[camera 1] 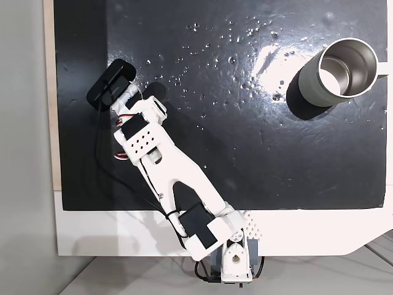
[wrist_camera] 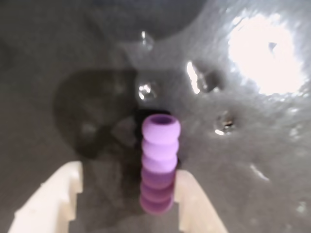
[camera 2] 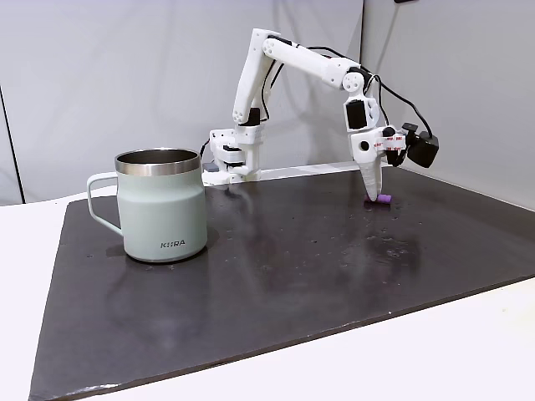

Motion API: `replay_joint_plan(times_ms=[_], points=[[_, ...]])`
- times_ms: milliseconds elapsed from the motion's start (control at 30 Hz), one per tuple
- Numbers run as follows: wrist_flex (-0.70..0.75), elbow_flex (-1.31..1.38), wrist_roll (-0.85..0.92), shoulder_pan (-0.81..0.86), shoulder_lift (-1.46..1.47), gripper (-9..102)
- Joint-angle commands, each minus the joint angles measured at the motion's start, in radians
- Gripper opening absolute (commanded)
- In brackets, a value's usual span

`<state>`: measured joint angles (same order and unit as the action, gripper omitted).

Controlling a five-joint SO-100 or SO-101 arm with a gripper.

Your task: Grasp a pengrip and put it in the cup.

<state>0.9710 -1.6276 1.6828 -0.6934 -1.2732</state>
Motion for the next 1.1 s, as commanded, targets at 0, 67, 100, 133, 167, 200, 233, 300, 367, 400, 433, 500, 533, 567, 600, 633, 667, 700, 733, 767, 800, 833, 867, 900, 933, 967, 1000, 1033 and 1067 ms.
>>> replay_joint_plan(times_ms=[0,67,100,133,167,200,233,300,367,400,433,500,533,567,600,633,667,700,733,767,800,833,867,900,933,967,1000,1033,1067], points=[[-0.026,0.054,0.008,0.008,0.008,24],[-0.037,0.057,0.008,0.009,0.025,24],[-0.040,0.060,0.009,0.012,0.034,24],[-0.041,0.063,0.012,0.014,0.040,22],[-0.044,0.063,0.014,0.018,0.046,20],[-0.052,0.063,0.015,0.023,0.049,16],[-0.058,0.063,0.015,0.026,0.054,12],[-0.071,0.063,0.017,0.035,0.061,5],[-0.074,0.063,0.020,0.040,0.064,2],[-0.074,0.061,0.020,0.041,0.064,1],[-0.074,0.057,0.020,0.043,0.064,0],[-0.074,0.052,0.008,0.043,0.064,0],[-0.074,0.049,-0.006,0.043,0.058,0],[-0.069,0.048,-0.020,0.044,0.049,0],[-0.057,0.052,-0.043,0.046,0.040,0],[-0.035,0.064,-0.060,0.049,0.034,0],[-0.006,0.083,-0.077,0.057,0.028,0],[0.031,0.103,-0.089,0.067,0.018,0],[0.063,0.118,-0.104,0.078,0.005,0],[0.092,0.130,-0.118,0.092,-0.014,0],[0.126,0.140,-0.126,0.109,-0.037,0],[0.160,0.146,-0.129,0.126,-0.066,0],[0.189,0.149,-0.141,0.146,-0.100,0],[0.216,0.155,-0.153,0.167,-0.133,0],[0.250,0.164,-0.155,0.192,-0.167,0],[0.279,0.170,-0.160,0.218,-0.204,0],[0.302,0.176,-0.161,0.247,-0.241,0],[0.322,0.181,-0.161,0.276,-0.278,0],[0.339,0.187,-0.161,0.310,-0.314,0]])
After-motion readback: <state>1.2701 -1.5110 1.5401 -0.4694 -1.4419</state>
